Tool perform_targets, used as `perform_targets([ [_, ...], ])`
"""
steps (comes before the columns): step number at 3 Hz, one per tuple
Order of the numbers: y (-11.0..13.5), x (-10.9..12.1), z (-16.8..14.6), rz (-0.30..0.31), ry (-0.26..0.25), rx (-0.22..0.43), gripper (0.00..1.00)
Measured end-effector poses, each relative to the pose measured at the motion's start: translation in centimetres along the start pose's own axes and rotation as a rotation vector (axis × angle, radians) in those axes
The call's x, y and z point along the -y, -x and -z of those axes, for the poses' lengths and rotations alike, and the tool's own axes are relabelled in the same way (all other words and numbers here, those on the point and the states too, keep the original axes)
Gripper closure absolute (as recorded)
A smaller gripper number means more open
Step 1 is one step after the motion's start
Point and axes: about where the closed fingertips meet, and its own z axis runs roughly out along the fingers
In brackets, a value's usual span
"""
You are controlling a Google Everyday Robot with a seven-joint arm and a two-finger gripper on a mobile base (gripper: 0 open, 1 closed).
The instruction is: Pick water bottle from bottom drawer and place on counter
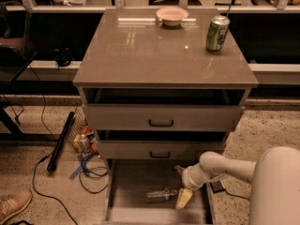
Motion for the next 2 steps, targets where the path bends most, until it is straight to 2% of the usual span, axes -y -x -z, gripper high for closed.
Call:
perform_targets([
  [1, -0.1, 0.4, -3.0, 0.05, -0.005, 0.014, 0.0],
  [2, -0.5, 0.6, -6.5, 0.074, 0.012, 0.032, 0.0],
])
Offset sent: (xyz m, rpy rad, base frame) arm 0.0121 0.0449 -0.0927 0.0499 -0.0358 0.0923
